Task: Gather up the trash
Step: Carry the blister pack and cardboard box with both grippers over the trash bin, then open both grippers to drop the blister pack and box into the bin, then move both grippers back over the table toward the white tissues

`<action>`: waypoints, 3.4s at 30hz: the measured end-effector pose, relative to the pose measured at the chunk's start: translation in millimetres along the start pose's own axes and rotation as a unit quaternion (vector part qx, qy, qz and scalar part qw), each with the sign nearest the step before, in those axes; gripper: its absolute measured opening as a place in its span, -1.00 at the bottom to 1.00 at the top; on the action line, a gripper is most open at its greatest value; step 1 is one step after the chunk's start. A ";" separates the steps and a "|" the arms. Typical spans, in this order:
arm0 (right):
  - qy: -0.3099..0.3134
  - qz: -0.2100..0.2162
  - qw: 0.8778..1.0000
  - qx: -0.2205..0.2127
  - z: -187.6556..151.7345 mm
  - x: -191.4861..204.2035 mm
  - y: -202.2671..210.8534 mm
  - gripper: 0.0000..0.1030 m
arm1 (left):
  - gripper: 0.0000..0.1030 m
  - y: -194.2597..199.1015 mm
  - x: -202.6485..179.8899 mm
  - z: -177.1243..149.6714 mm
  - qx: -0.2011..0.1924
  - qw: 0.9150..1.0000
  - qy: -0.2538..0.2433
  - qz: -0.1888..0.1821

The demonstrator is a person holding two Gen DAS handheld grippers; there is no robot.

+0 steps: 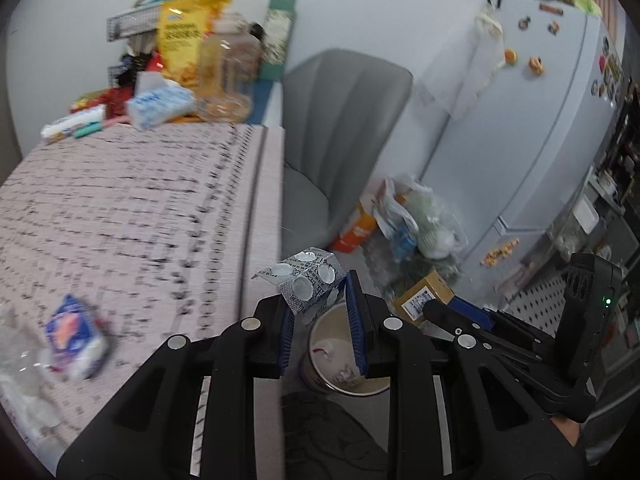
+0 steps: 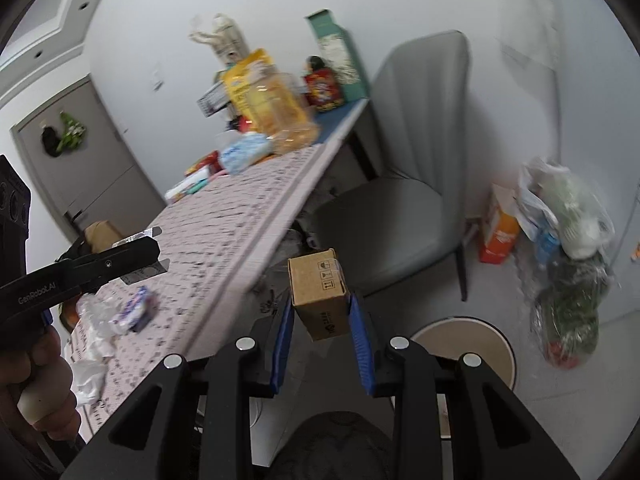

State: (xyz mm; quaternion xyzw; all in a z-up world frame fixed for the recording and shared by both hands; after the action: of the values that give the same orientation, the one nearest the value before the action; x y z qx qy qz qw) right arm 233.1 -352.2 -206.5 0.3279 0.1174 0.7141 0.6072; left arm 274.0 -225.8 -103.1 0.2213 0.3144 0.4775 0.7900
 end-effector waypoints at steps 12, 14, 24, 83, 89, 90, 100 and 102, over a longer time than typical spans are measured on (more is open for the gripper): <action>-0.072 -0.049 0.996 0.033 -19.8 -98.7 -44.8 -0.44 | -0.53 -118.2 -43.9 -16.1 0.105 0.994 -0.009 -0.041; -0.084 -0.055 0.994 0.036 -22.6 -112.0 -49.2 -0.44 | -0.53 -139.2 -49.3 -23.6 0.125 0.991 -0.008 -0.044; -0.119 -0.074 0.989 0.049 -41.6 -160.5 -57.5 -0.45 | -0.26 -202.9 -73.0 -56.7 0.190 0.980 -0.003 -0.060; 0.021 -0.054 0.997 -0.049 21.6 69.1 39.2 0.86 | 0.88 129.2 91.8 4.9 -0.183 0.975 0.108 0.071; 0.016 -0.042 0.998 -0.034 13.0 92.7 37.9 0.86 | 0.88 154.0 101.0 -5.8 -0.197 0.971 0.105 0.085; 0.015 -0.038 0.999 -0.034 11.6 96.7 38.6 0.86 | 0.88 158.2 103.2 -8.4 -0.200 0.971 0.105 0.085; 0.037 0.003 0.998 -0.051 0.9 129.4 53.1 0.86 | 0.88 186.8 115.2 -34.0 -0.213 0.968 0.102 0.081; 0.048 0.003 0.997 -0.052 -0.5 131.4 53.5 0.86 | 0.88 189.7 118.6 -41.6 -0.207 0.970 0.097 0.087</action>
State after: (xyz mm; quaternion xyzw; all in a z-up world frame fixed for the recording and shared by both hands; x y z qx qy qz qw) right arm 184.4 -240.6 -133.8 0.2612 0.1080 0.7362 0.6150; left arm 168.9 -33.1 -42.9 0.0324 0.2637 0.6184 0.7396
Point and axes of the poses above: each gripper's, at about its wrist camera, not at the fingertips, and y roughly against the way its jaws point, x to its left, z to its top, the point moved 10 cm from there along -y, roughly the way its jaws point, and after that the axes turned 8 degrees about -z, right-handed, at the moved point
